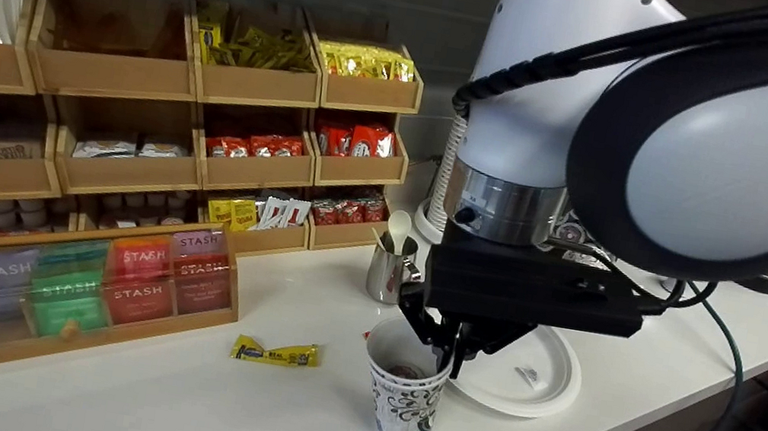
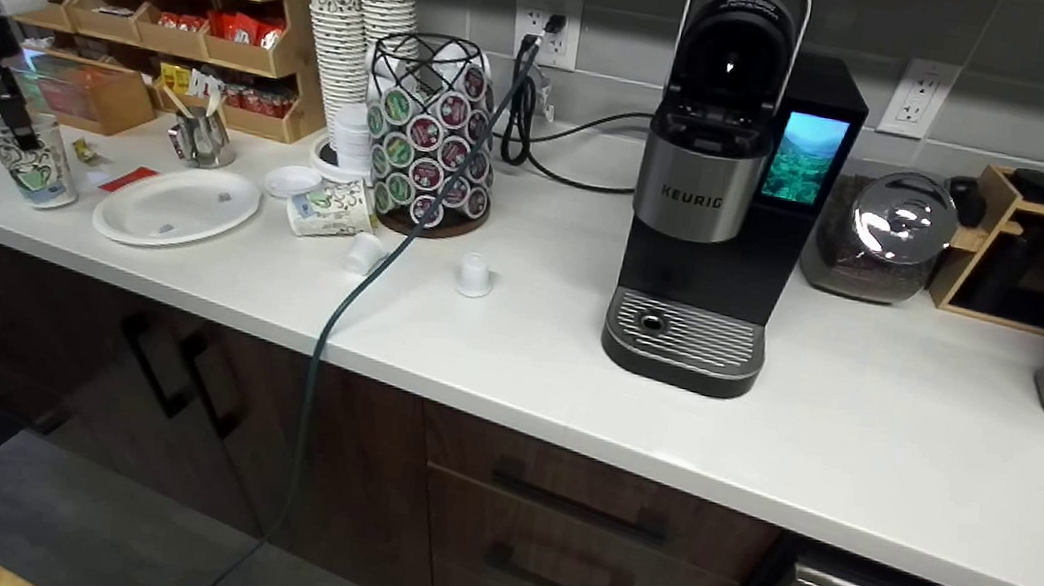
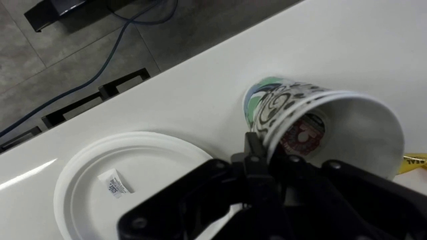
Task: Remove the cups from the plate
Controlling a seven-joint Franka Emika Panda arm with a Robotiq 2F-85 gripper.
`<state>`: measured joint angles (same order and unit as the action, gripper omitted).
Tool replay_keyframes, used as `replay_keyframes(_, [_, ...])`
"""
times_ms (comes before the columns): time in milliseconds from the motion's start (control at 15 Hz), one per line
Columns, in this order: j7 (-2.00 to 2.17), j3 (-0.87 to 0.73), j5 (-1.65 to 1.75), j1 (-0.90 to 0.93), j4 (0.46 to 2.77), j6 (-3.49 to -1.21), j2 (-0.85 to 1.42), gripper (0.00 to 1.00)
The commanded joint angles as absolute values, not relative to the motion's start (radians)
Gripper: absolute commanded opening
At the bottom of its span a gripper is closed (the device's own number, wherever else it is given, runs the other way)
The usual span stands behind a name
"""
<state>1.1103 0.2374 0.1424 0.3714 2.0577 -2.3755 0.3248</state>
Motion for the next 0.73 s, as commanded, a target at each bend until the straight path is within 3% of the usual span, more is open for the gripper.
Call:
replay_keyframes(0, [1.037,0.226,0.087,0.355,2.055,-2.343,0.282,0.42])
replay_keyframes(467, [0.590,0.219,-0.131,0.232,2.115,-2.134,0.039,0.95])
replay_keyframes(533, [0.515,0.206,-0.118,0.218,2.140,-2.114,-0.002,0.99])
replay_keyframes(600, [0.635,0.214,-0.091,0.245,2.060,-2.143,0.093,0.83])
replay_keyframes(667, [0.582,0.208,-0.094,0.229,2.075,-2.119,0.057,0.92])
